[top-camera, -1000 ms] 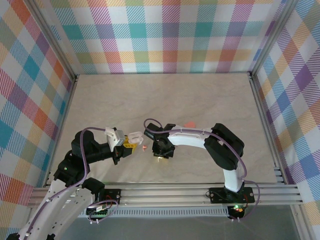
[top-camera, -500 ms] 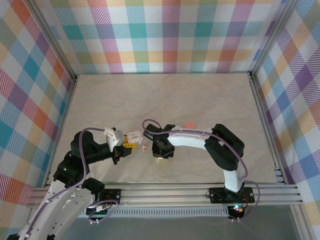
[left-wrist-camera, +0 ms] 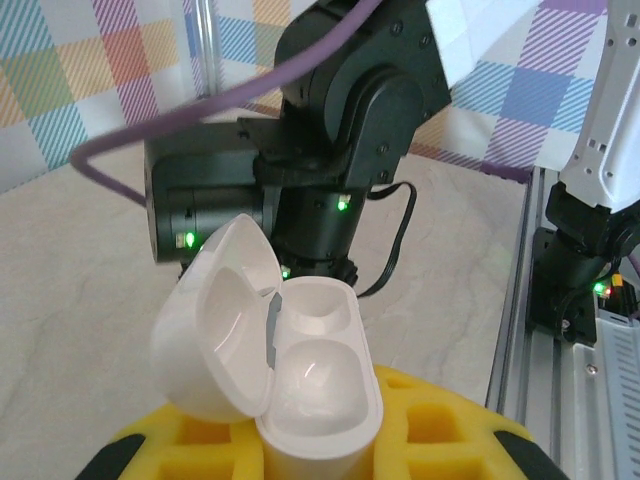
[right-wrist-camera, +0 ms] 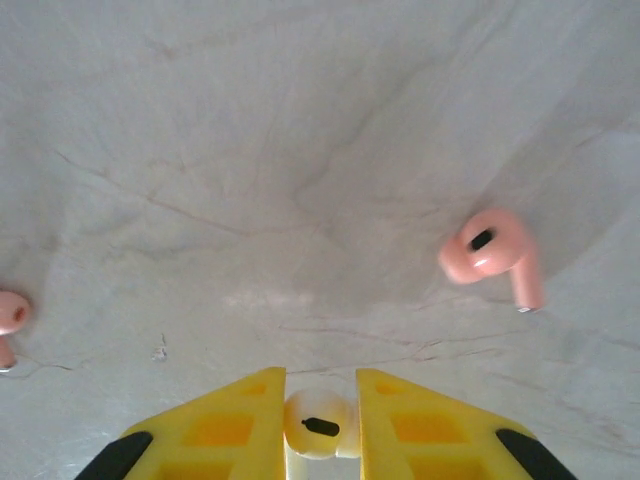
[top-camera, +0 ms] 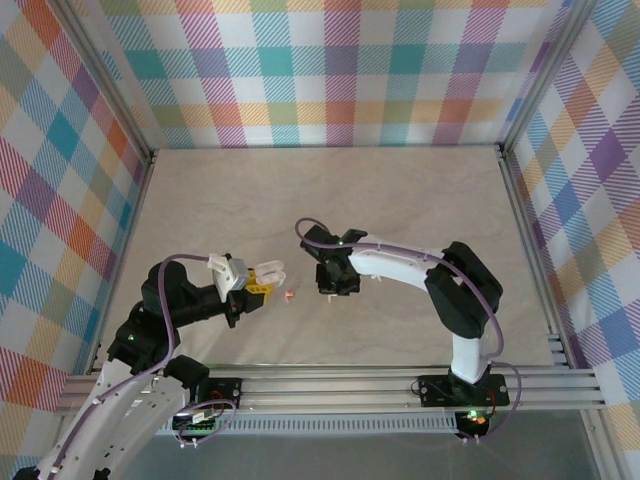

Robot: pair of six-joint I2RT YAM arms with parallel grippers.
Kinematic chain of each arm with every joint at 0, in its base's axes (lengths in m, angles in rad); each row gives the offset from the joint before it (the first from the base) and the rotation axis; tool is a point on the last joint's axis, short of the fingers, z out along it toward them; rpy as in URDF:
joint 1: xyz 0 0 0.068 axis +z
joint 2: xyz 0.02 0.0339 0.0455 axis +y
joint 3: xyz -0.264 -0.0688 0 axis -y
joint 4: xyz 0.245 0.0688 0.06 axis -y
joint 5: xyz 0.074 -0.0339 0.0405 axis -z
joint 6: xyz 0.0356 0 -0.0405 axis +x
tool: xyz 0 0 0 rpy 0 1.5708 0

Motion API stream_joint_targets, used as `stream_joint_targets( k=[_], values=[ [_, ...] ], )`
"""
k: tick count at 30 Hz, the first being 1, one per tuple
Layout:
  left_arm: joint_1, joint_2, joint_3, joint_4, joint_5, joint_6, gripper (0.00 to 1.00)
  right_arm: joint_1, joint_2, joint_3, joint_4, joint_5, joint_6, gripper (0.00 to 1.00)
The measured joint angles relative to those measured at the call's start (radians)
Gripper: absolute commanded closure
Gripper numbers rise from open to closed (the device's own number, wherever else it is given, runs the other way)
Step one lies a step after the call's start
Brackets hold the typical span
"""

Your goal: Insert wireless bluetooth earbuds into charging case

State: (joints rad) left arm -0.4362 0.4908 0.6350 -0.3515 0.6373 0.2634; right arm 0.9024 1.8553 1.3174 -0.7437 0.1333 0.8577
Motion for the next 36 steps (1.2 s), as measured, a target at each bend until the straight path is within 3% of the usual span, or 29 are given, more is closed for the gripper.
stream_joint_targets(
  k=[11, 19, 27, 36],
  values=[
    [0.000, 0.130, -0.033, 0.221, 0.006, -0.129, 1.00, -0.011, -0.219, 0.018, -0.008, 0.149, -0.155, 0.79],
    [-0.008, 0.237, -0.059, 0.386, -0.017, -0.205, 1.00, -0.011, -0.410, 0.018, 0.080, 0.226, -0.281, 0.80],
    [-0.040, 0.355, -0.060, 0.545, -0.046, -0.243, 1.00, -0.011, -0.522, -0.010, 0.233, 0.241, -0.418, 0.80],
    [-0.084, 0.511, -0.011, 0.663, -0.056, -0.248, 1.00, -0.011, -0.534, -0.013, 0.345, 0.198, -0.515, 0.81]
  ],
)
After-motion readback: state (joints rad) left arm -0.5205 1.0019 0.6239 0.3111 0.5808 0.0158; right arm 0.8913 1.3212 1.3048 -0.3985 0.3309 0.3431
